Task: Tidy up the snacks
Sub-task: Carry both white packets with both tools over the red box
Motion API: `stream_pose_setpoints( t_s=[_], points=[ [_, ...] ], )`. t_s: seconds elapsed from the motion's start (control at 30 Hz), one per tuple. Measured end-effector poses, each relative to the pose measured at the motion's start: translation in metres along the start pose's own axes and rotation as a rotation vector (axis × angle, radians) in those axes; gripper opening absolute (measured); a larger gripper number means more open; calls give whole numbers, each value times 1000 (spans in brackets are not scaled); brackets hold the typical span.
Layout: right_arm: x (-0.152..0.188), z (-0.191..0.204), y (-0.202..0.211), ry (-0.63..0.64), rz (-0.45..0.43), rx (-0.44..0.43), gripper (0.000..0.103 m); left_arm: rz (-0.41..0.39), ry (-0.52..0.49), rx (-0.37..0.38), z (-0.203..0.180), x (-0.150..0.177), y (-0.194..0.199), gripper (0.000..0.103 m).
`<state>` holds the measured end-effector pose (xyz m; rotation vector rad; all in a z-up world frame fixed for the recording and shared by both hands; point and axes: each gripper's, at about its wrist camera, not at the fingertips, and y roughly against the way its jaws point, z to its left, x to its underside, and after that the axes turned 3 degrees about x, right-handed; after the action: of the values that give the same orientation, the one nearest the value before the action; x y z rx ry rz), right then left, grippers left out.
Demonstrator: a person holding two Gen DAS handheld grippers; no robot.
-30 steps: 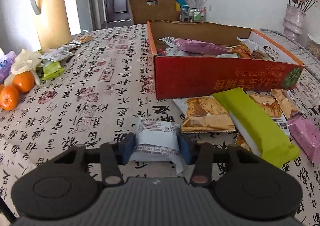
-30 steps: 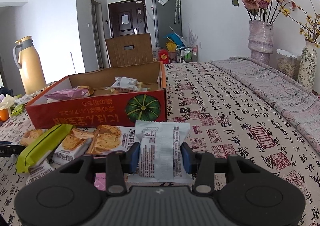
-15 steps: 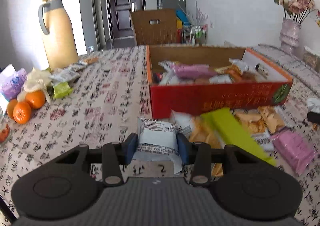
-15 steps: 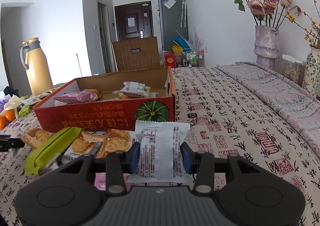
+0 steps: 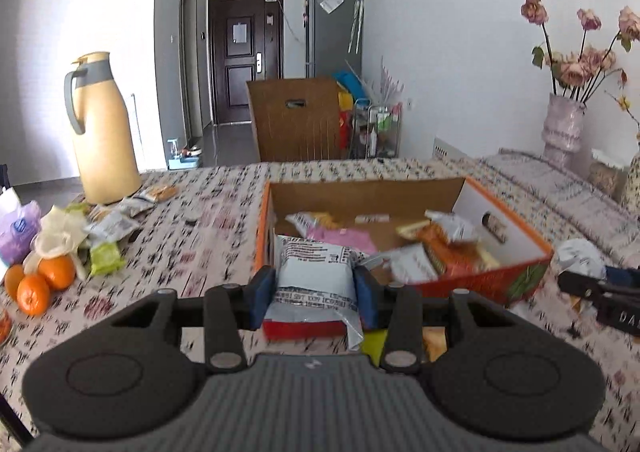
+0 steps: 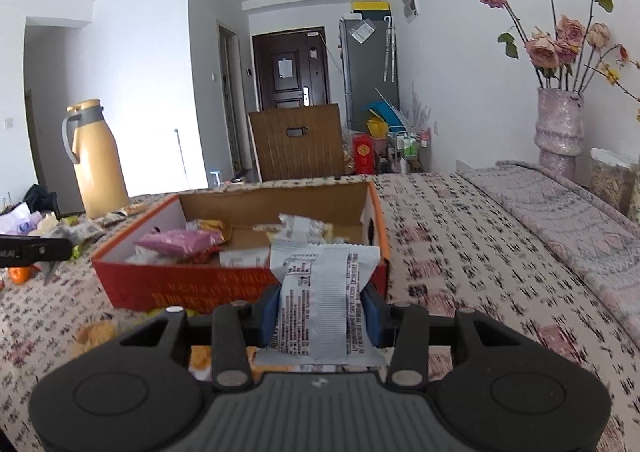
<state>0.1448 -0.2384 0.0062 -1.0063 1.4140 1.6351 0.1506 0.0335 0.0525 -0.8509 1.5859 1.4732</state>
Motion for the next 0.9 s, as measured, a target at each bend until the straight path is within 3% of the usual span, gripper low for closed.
stream_pose_setpoints(
  t_s=[0.4, 0.67, 0.9],
  points=[
    [-48, 9, -35, 35, -76, -45, 42, -46, 10, -15, -15, -46, -36, 44],
    [-75, 21, -76, 62, -78, -62, 42, -7, 38, -44, -15, -59, -80, 44],
    [-71, 27, -118, 62, -32, -64, 42, 35, 58, -66, -11, -52, -115, 44]
  ],
)
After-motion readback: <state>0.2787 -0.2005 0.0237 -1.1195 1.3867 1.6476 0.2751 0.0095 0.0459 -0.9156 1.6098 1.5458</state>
